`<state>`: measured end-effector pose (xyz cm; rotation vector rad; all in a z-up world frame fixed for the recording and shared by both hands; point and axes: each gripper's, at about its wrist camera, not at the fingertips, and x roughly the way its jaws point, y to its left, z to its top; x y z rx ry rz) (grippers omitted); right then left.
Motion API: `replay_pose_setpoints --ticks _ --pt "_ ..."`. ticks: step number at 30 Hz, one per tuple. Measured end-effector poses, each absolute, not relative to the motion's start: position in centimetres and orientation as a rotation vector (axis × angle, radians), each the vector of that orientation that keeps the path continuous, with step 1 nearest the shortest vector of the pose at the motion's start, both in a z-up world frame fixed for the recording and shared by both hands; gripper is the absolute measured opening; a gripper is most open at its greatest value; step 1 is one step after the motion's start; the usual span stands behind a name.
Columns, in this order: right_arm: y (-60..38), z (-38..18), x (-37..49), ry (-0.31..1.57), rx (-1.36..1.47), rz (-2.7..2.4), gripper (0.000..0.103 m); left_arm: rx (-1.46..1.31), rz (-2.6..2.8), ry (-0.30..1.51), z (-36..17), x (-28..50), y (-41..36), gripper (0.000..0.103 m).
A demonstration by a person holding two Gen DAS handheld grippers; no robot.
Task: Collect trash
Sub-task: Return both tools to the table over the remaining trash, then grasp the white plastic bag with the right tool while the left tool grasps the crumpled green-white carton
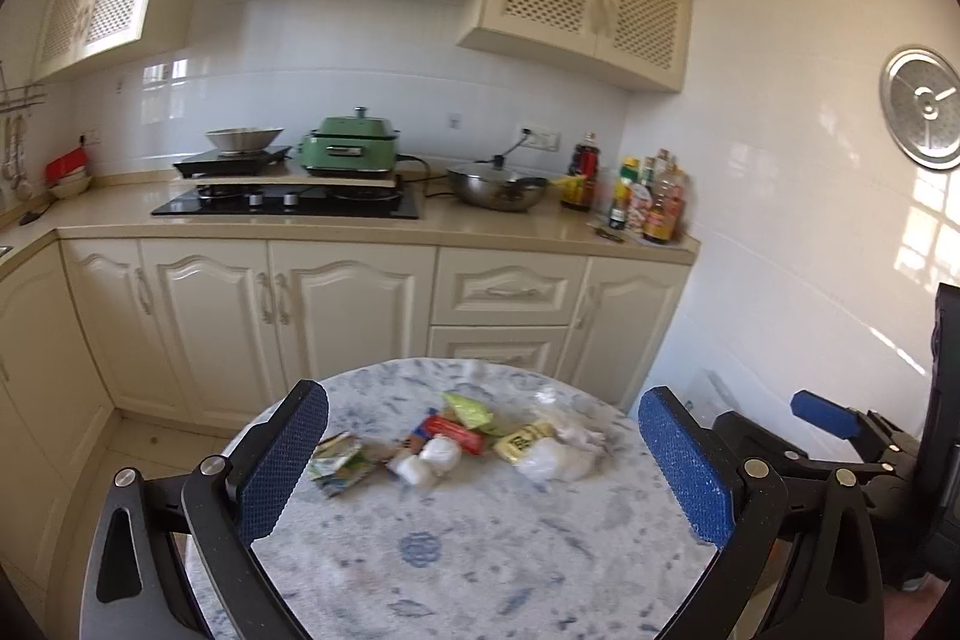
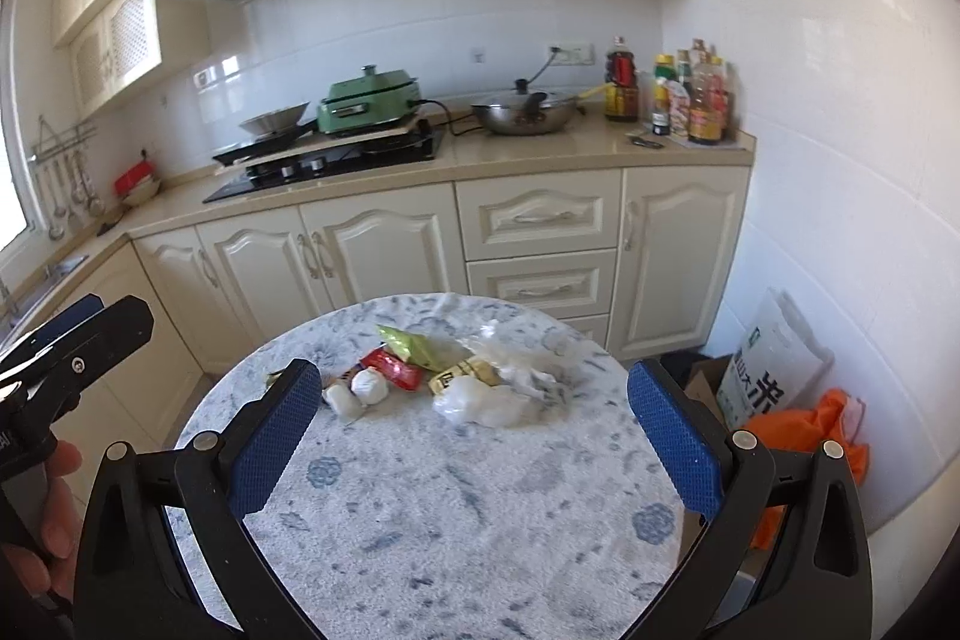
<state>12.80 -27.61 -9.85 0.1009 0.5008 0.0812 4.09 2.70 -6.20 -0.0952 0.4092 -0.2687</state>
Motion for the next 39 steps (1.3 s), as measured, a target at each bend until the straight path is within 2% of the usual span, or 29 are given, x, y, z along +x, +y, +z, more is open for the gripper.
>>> replay_pose_setpoints --ticks 14,24,39 --pt "-24.2 -12.9 16.6 0.595 0.059 0.173 0.103 -0.116 -0.165 0.509 -9.2 7.7 5.5 0.102" --pt "-24.2 -17.1 21.5 0.712 0.067 0.167 0.103 -0.122 -0.145 0.629 -12.9 15.9 6.5 0.102" --pt "-26.5 -26.4 31.8 0.916 0.111 0.095 0.103 -0.028 -0.109 0.802 -21.1 29.1 5.9 0.102"
